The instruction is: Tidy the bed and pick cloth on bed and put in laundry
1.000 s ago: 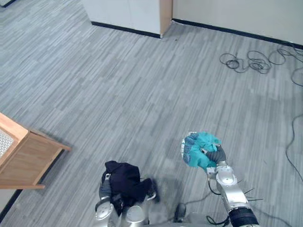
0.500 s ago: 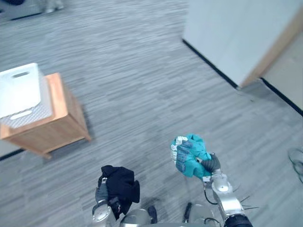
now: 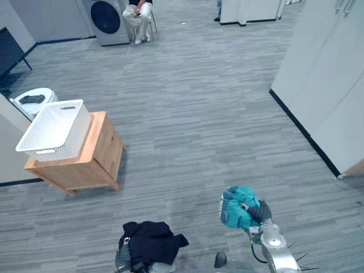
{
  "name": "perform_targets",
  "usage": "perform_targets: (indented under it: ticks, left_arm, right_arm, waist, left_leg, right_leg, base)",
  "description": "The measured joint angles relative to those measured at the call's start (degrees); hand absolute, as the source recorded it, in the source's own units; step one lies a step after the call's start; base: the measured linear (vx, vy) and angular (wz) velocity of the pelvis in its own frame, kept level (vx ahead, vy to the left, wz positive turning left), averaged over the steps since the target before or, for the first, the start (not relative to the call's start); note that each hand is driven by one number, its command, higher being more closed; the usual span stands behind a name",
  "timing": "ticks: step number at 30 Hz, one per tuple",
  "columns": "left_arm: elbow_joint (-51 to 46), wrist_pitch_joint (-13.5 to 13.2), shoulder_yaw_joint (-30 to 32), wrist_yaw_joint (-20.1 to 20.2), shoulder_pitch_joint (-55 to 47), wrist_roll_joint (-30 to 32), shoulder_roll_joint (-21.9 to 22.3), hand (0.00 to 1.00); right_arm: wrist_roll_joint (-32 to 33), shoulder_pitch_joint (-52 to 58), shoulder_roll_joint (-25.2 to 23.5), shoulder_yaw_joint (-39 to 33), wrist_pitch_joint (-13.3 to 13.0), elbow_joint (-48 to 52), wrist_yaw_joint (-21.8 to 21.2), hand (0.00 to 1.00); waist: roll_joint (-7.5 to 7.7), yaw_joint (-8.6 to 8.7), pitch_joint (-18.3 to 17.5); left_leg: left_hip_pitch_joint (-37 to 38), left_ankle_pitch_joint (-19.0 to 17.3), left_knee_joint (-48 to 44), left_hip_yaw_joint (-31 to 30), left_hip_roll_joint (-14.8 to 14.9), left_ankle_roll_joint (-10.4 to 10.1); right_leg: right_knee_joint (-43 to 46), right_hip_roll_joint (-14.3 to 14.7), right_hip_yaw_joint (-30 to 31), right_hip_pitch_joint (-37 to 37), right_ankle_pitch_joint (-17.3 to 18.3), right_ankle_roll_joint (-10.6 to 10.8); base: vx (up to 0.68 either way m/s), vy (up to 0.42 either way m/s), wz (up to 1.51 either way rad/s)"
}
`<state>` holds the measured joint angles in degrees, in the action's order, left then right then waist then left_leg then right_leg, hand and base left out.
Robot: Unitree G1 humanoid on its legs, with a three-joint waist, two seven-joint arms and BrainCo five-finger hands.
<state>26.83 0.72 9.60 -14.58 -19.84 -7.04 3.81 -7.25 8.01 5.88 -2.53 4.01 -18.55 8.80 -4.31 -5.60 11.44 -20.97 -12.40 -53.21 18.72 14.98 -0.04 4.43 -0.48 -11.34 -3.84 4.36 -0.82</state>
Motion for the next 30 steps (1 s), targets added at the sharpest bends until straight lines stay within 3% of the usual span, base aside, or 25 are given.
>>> perform_targets:
  ticks: [1, 2, 3, 4, 5, 6, 7, 8, 9, 10, 12, 13, 14, 16, 18, 19, 20, 21, 22, 23, 26, 27, 28, 29, 30]
  left_arm:
    - [-0.3, 0.0, -0.2, 1.0, 0.9, 0.2, -0.1, 1.00]
    - [-0.4, 0.0, -0.3, 1.2, 1.1, 0.4, -0.1, 1.00]
    - [-0.6, 0.1, -0.4, 1.8, 1.2, 0.9, -0.1, 1.00]
    - [-1.4, 0.3, -0.3, 1.9, 1.0, 1.2, -0.1, 1.00]
    - [-1.7, 0.5, -0.2, 1.9, 0.8, 1.3, -0.1, 1.00]
    - [-2.1, 1.1, -0.2, 1.9, 0.8, 1.6, -0.1, 1.00]
    - [-2.1, 1.3, 0.0, 2.0, 0.8, 1.8, -0.1, 1.00]
    - [-2.0, 1.4, 0.0, 2.0, 0.5, 1.8, -0.1, 1.00]
    - [-2.0, 1.4, 0.0, 2.1, 0.7, 1.8, -0.1, 1.00]
    - [-2.2, 1.3, 0.6, 2.0, 0.9, 1.8, -0.2, 1.00]
    - [-1.9, 1.6, 0.4, 1.7, 1.3, 1.8, -1.3, 1.00]
    - [-1.6, 1.6, -0.2, 1.6, 1.6, 1.8, -2.0, 1.00]
    - [-1.4, 1.9, -1.4, 1.6, 2.3, 1.9, -2.4, 1.00]
    - [-1.5, 1.8, -2.8, 1.4, 4.1, 2.1, -2.8, 1.00]
    - [-1.3, 1.6, -3.8, 0.6, 6.3, 2.2, -3.9, 1.00]
    - [-0.8, 1.4, -4.8, 0.6, 7.4, 2.3, -4.5, 1.00]
    - [0.8, 1.3, -5.8, 0.6, 9.1, 3.0, -5.0, 1.00]
    - [2.2, 1.2, -6.6, 0.6, 10.4, 3.4, -5.2, 1.00]
    - [3.9, 1.3, -7.7, 0.6, 11.6, 4.2, -5.5, 1.00]
    - [4.0, 1.3, -7.8, 0.5, 11.3, 4.5, -5.6, 1.00]
    - [4.0, 1.3, -7.5, 0.6, 7.0, 5.5, -5.5, 1.00]
    - [3.8, 1.3, -7.0, 0.5, 4.2, 5.6, -5.5, 1.00]
    - [3.5, 1.5, -6.2, 0.5, 3.2, 5.5, -5.5, 1.00]
    - [3.3, 1.6, -6.2, 0.5, 3.3, 5.5, -4.7, 1.00]
    - [2.8, 1.5, -6.0, 0.2, 3.3, 5.5, -3.4, 1.00]
  right_arm:
    - [0.0, 0.1, 0.2, -1.4, 0.0, -0.1, -0.1, 1.00]
    - [0.0, 0.1, 0.3, -1.8, 0.0, -0.1, -0.1, 1.00]
    - [-0.2, 0.0, 0.7, -2.6, 0.1, -0.2, 0.0, 1.00]
    - [-0.3, -0.4, 1.4, -3.1, 0.2, -0.2, -0.1, 1.00]
    - [-0.8, -0.6, 1.4, -3.1, 0.1, -0.2, -0.1, 1.00]
    - [-1.5, -0.6, 1.7, -3.2, 0.2, -0.2, -0.1, 1.00]
    - [-2.2, -0.2, 1.5, -3.1, 0.2, -0.2, -0.1, 1.00]
    - [-2.5, -0.1, 1.3, -3.0, 0.2, -0.2, -0.1, 1.00]
    - [-3.1, 0.3, 1.0, -2.8, 0.2, -0.2, -0.2, 1.00]
    - [-4.2, 0.3, -0.3, -2.7, 0.2, -0.2, -0.2, 1.00]
    - [-4.7, 0.6, -2.6, -2.0, 0.2, -0.3, -0.4, 1.00]
    - [-4.8, 0.9, -3.3, -2.0, 0.2, -0.3, -0.4, 1.00]
    - [-5.1, 1.3, -3.7, -1.7, 0.2, -0.3, -0.4, 1.00]
    - [-5.2, 1.4, -3.7, -0.4, 0.2, -0.3, -0.4, 1.00]
    - [-5.2, 0.9, -4.3, 0.4, 0.1, -0.3, -0.6, 1.00]
    - [-5.1, 0.8, -4.5, 0.2, -0.1, -0.2, -0.6, 1.00]
    - [-5.1, 1.0, -4.6, 0.2, -0.1, -0.2, -0.6, 1.00]
    - [-5.1, 1.1, -4.6, -0.1, -0.1, -0.2, -0.5, 1.00]
    - [-5.1, 1.3, -5.1, -1.1, 0.0, -0.2, -0.5, 1.00]
    - [-5.1, 1.8, -5.3, -1.2, 0.2, -0.2, -0.4, 1.00]
    - [-4.8, 5.2, -6.1, -0.7, 1.1, 0.2, -0.4, 1.00]
    - [-4.6, 6.4, -5.4, 0.5, 1.2, 0.2, -0.5, 1.00]
    - [-4.6, 5.9, -5.2, 1.9, 1.2, 0.4, -0.7, 1.00]
    - [-4.6, 5.5, -4.2, 2.4, 1.2, 1.1, -0.9, 1.00]
    - [-4.6, 5.1, -2.2, 3.4, 1.1, 2.7, -1.3, 1.00]
  waist:
    - [0.31, 0.27, 0.0]
    - [0.36, 0.33, 0.1]
    - [0.48, 0.25, 0.1]
    - [0.47, -0.43, 0.1]
    - [0.49, -1.00, 0.1]
    - [0.54, -1.45, 0.1]
    - [1.30, -1.46, -0.2]
    - [1.53, -1.32, -0.4]
    - [1.93, -1.04, -0.7]
    - [3.42, -0.05, -0.6]
    - [6.07, 2.26, -0.2]
    - [6.38, 3.10, -0.2]
    - [5.82, 3.56, 0.1]
    - [4.99, 3.76, 0.6]
    - [4.98, 4.85, 0.6]
    - [5.00, 4.97, 0.6]
    - [5.27, 4.99, 0.5]
    - [5.95, 5.14, 0.3]
    - [6.72, 5.45, 1.0]
    - [6.82, 5.45, 1.2]
    - [6.40, 5.69, 0.5]
    - [5.47, 5.48, -1.0]
    - [5.69, 5.54, -1.1]
    - [4.11, 5.87, -0.4]
    - [1.66, 5.19, 1.0]
  left_leg:
    - [0.7, 0.7, 18.5, 5.4, -3.2, -1.1]
    - [1.1, 1.5, 23.6, 6.9, -4.1, -1.8]
    - [2.6, 3.8, 36.3, 9.8, -6.3, -4.3]
    - [3.2, 5.5, 43.5, 12.2, -7.2, -4.5]
    - [3.2, 5.5, 44.4, 13.4, -6.9, -4.5]
    - [3.6, 6.2, 44.4, 14.4, -7.1, -3.4]
    - [4.7, 10.1, 42.7, 14.3, -7.6, 2.4]
    - [5.1, 11.3, 42.2, 14.3, -8.0, 4.4]
    - [7.1, 11.9, 42.6, 14.3, -8.4, 5.3]
    - [10.0, 11.3, 43.9, 13.5, -11.0, 6.0]
    - [13.7, 9.6, 44.6, 9.7, -14.9, 8.0]
    - [15.3, 8.8, 44.8, 8.1, -15.7, 8.1]
    - [18.6, 8.0, 45.1, 6.0, -16.1, 8.0]
    - [22.6, 7.8, 46.6, 2.9, -16.3, 8.0]
    - [25.9, 7.5, 49.4, -1.1, -17.0, 7.5]
    - [27.0, 7.1, 50.4, -2.5, -17.2, 6.8]
    - [28.3, 6.9, 51.6, -4.7, -17.8, 6.4]
    - [29.4, 6.1, 52.2, -6.6, -18.5, 5.6]
    - [32.3, 3.9, 52.4, -9.2, -19.2, 4.6]
    - [33.5, 3.2, 52.3, -9.2, -19.2, 3.7]
    - [38.5, -4.3, 49.2, -10.8, -15.6, 0.4]
    - [38.8, -7.6, 44.7, -10.8, -12.2, -1.9]
    - [32.5, -10.2, 27.9, -10.4, -7.7, -3.2]
    - [26.2, -8.3, 13.8, -9.9, -3.9, -2.0]
    - [17.8, -2.9, -2.2, -8.8, 2.4, -0.6]
  right_leg:
    - [-2.0, -0.7, -2.4, -2.0, 0.8, 0.8]
    - [-2.4, -0.8, -3.0, -2.8, 0.9, 1.3]
    - [-3.5, -0.8, -4.3, -5.0, 1.1, 1.7]
    - [-4.8, -0.4, -4.9, -7.3, 1.7, 2.4]
    - [-5.2, -0.2, -5.3, -8.7, 2.2, 3.2]
    - [-5.5, -0.2, -5.7, -11.1, 3.0, 4.5]
    - [-3.4, -1.1, -6.0, -12.8, 4.7, 7.2]
    - [1.1, -2.2, -6.3, -12.1, 5.9, 9.1]
    - [13.2, -4.8, -6.0, -8.0, 7.1, 10.9]
    - [34.0, -9.5, -5.5, 0.2, 3.3, 10.7]
    - [53.3, -14.9, -3.9, 8.0, -0.3, 9.7]
    - [56.7, -16.1, -4.3, 9.7, -0.1, 9.5]
    - [57.9, -17.0, -5.2, 12.2, 1.2, 7.6]
    - [51.4, -17.7, -7.8, 15.3, 4.8, 7.1]
    - [33.3, -15.2, -6.9, 18.2, 5.6, 7.4]
    - [23.0, -13.6, -4.5, 18.6, 4.3, 7.5]
    - [9.3, -12.3, -0.6, 19.1, -0.4, 9.1]
    - [2.3, -12.5, 2.5, 20.5, -2.8, 10.9]
    - [0.1, -13.3, 5.6, 22.0, -3.9, 12.3]
    - [-0.2, -13.6, 6.0, 22.0, -4.2, 11.9]
    - [4.7, -12.5, 6.7, 20.2, -5.7, 6.5]
    - [8.8, -9.9, 5.2, 19.0, -4.2, 6.6]
    - [10.1, -8.0, 4.1, 17.4, -5.8, 6.7]
    - [9.9, -6.2, 2.2, 15.8, -6.0, 6.2]
    - [8.5, -3.6, 0.1, 12.8, -5.3, 4.0]
  base:
    - [0.54, -0.148, 0.63]
    - [0.58, -0.106, 0.72]
    - [0.52, -0.032, 0.46]
    - [0.53, -0.001, 0.35]
    - [0.54, 0.054, 0.15]
    - [0.58, 0.102, 0.17]
    - [0.61, 0.127, 0.27]
    - [0.63, 0.195, 0.39]
    - [0.61, 0.242, 0.42]
    - [0.58, 0.254, 0.49]
    - [0.49, 0.181, 0.94]
    - [0.56, 0.141, 1.29]
    - [0.59, 0.101, 1.15]
    - [0.66, 0.051, 1.10]
    - [0.49, -0.054, 0.99]
    - [0.47, -0.126, 0.81]
    - [0.45, -0.150, 0.91]
    - [0.54, -0.257, 1.17]
    - [0.45, -0.257, 0.97]
    - [0.46, -0.272, 0.89]
    - [0.54, -0.404, 0.68]
    - [0.62, -0.512, 0.70]
    - [0.61, -0.563, 0.79]
    - [0.55, -0.574, 0.77]
    - [0.48, -0.493, 0.45]
